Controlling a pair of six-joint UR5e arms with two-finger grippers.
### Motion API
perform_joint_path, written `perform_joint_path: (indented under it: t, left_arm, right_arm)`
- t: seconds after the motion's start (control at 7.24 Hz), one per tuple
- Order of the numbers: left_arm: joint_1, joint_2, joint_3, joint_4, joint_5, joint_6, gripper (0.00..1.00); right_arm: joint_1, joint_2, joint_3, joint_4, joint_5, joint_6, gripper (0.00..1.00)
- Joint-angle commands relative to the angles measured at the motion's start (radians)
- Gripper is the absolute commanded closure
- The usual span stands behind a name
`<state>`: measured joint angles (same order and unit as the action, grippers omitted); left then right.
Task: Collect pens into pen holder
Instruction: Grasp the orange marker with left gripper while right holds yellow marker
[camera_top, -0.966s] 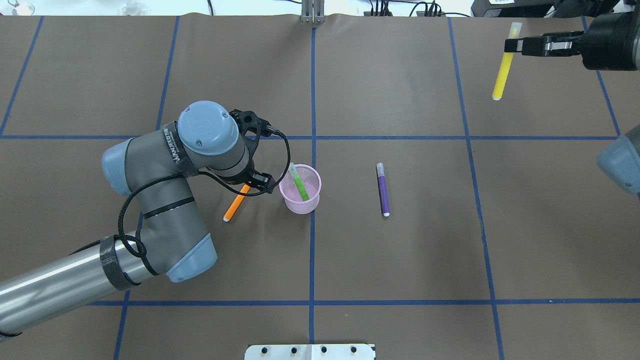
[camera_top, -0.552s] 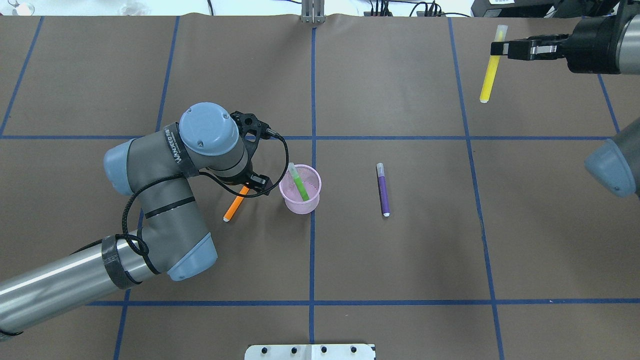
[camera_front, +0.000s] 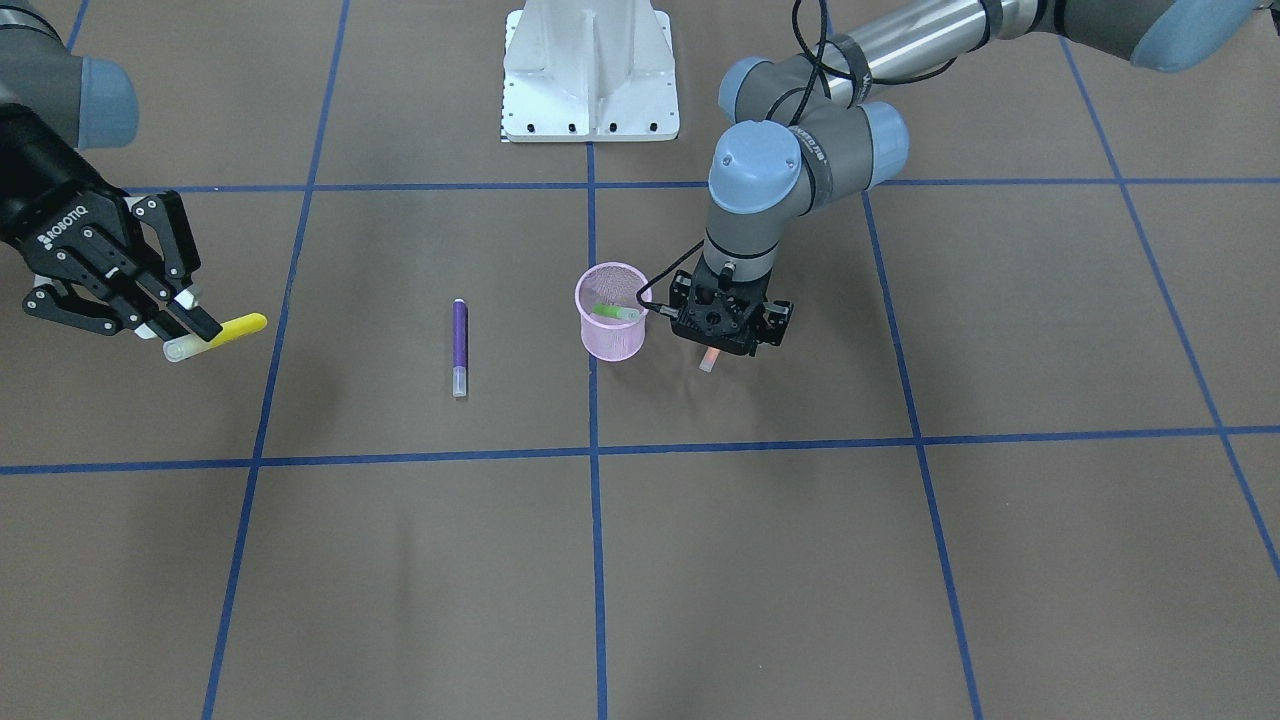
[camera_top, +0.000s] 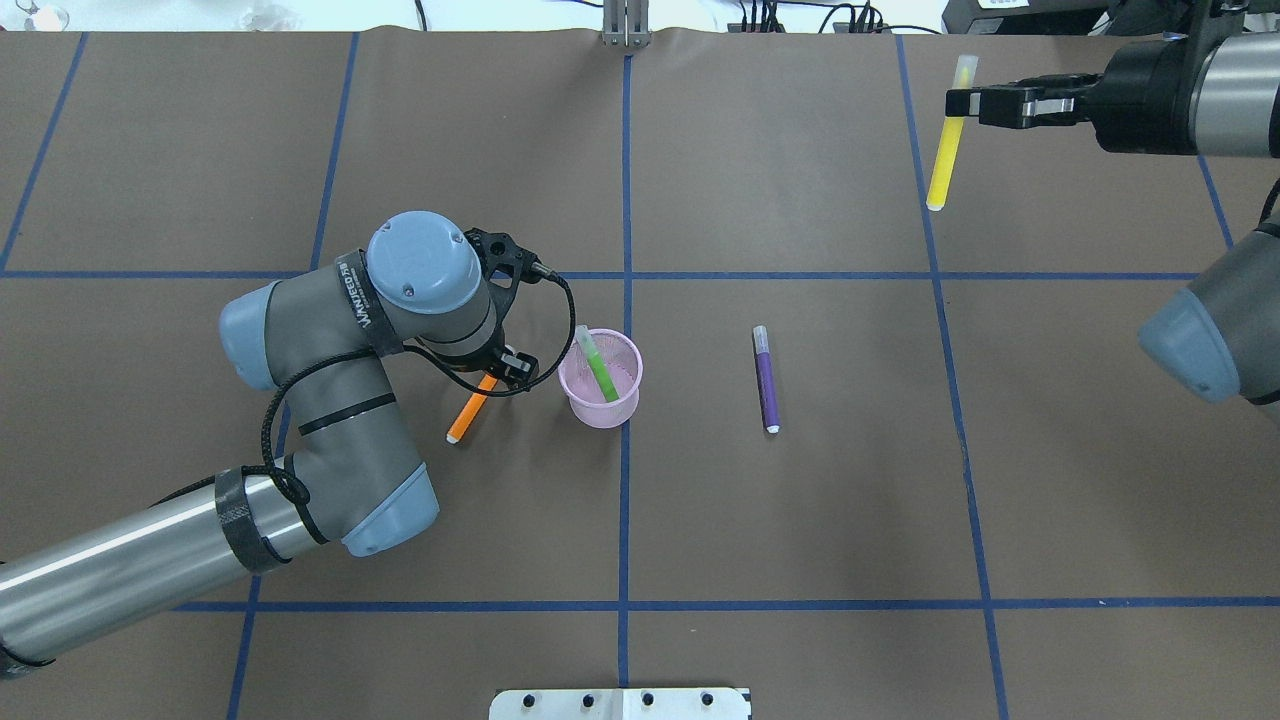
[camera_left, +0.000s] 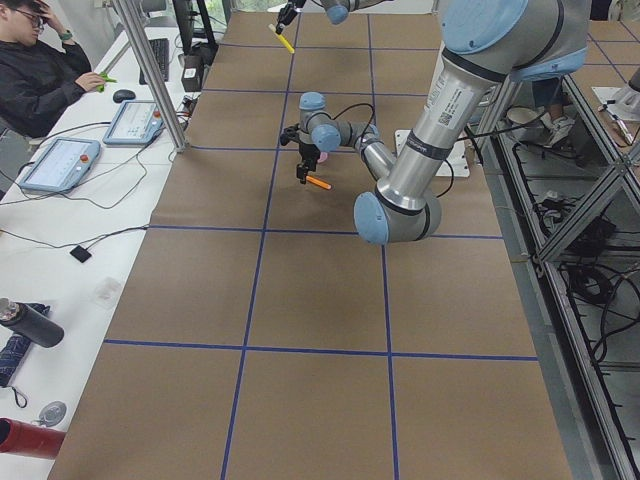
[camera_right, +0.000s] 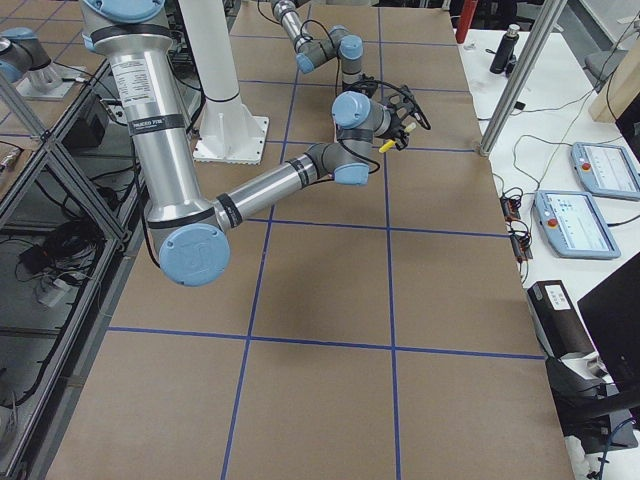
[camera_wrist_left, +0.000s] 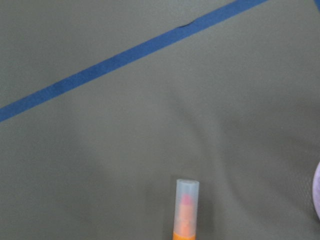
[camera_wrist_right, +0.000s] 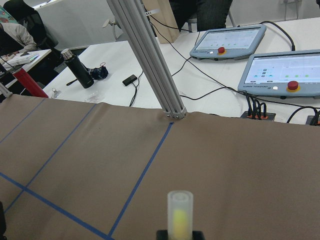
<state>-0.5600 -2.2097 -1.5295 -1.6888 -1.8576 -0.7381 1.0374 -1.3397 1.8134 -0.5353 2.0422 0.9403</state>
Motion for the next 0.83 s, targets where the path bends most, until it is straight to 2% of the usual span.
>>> perform_joint_path:
  t: [0.0,0.14,0.28,0.69]
  left_arm:
    - [0.000,-0.002,0.008,-0.009,0.000,0.000,0.61]
    - [0.000,-0.001,0.008,-0.009,0.000,-0.001,0.79]
    - [0.002,-0.001,0.008,-0.009,0.000,-0.001,0.88]
    - [0.003,-0.001,0.003,-0.006,-0.002,-0.001,1.00]
  right_arm:
    - [-0.008,0.001,0.000,0.000,-0.008,-0.002,1.00]
    - [-0.008,0.001,0.000,0.000,-0.007,-0.002,1.00]
    - [-0.007,0.001,0.000,0.000,-0.007,-0.005,1.00]
    - [-0.007,0.001,0.004,0.000,-0.005,-0.006,1.00]
